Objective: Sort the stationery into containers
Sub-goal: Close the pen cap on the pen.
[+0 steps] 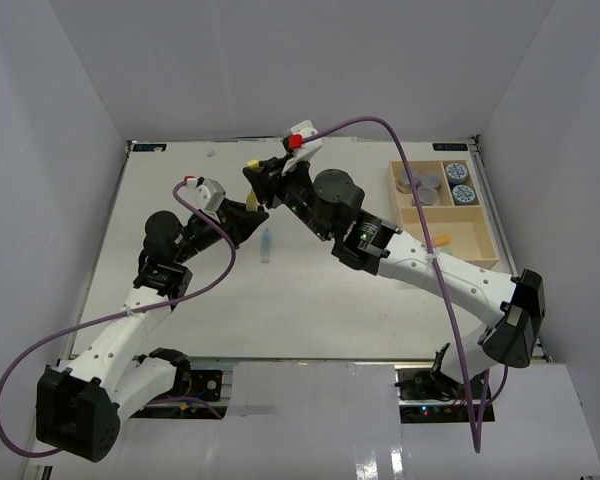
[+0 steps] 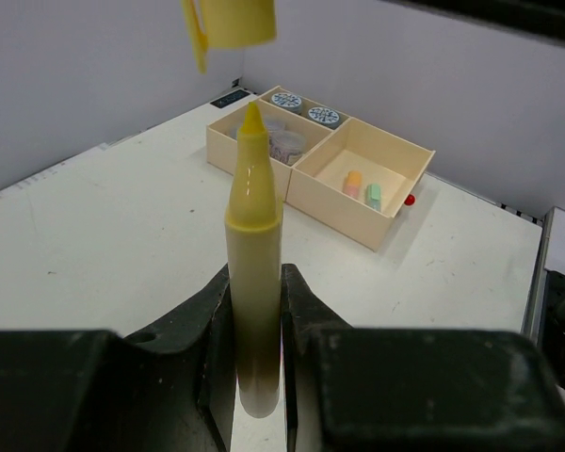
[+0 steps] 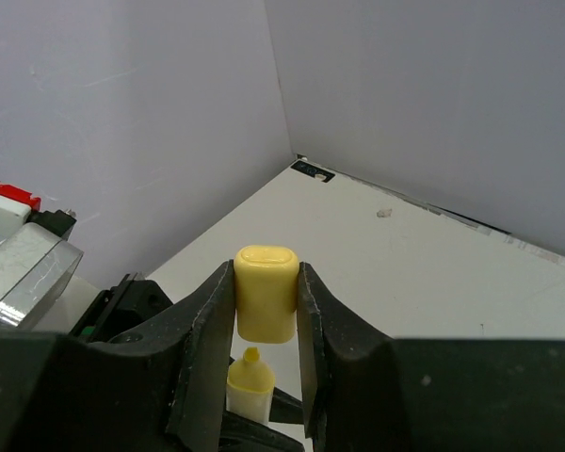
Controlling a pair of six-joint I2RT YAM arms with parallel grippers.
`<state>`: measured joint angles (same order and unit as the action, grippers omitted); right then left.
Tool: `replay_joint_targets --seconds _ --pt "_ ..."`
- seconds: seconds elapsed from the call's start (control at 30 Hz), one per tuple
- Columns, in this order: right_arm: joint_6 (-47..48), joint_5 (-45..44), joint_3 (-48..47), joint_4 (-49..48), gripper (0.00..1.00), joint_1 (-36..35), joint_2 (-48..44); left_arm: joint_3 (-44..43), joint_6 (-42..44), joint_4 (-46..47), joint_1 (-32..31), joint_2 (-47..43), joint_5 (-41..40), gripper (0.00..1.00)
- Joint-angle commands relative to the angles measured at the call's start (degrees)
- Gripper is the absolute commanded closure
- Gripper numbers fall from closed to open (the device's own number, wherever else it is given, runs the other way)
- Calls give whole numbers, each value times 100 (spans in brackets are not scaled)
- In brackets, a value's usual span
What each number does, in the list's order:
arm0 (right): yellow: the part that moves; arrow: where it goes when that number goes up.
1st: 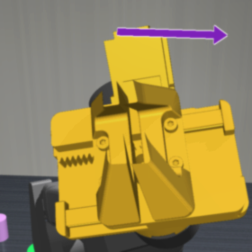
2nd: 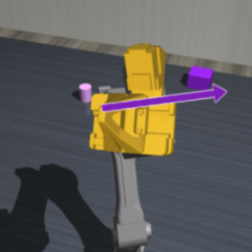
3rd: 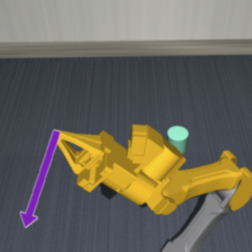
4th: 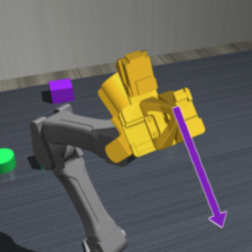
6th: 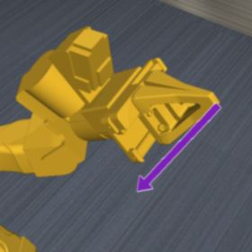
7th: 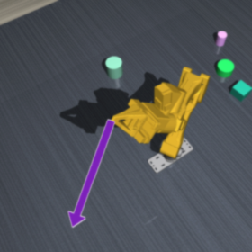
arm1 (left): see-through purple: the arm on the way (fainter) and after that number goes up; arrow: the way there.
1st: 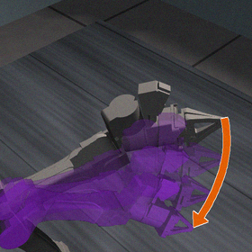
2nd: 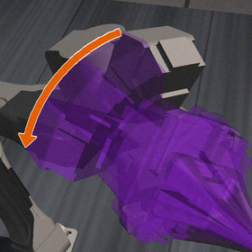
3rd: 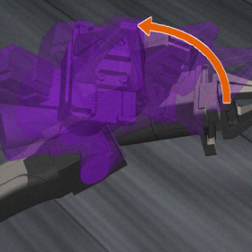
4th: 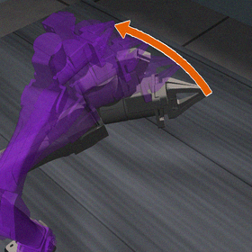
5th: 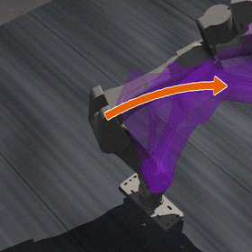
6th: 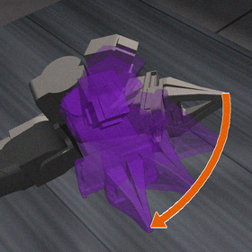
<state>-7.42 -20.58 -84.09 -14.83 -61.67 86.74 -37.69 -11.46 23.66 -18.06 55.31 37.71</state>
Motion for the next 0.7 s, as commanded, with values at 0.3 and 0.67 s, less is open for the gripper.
replay_joint_targets --seconds 0.3,0.67 --pt "-391 -166 226 -459 92 -91 -201 60 -119 227 13 -143 -177 86" --pt "-585 -166 446 -556 92 -161 -140 60 -137 271 14 -178 -142 86"
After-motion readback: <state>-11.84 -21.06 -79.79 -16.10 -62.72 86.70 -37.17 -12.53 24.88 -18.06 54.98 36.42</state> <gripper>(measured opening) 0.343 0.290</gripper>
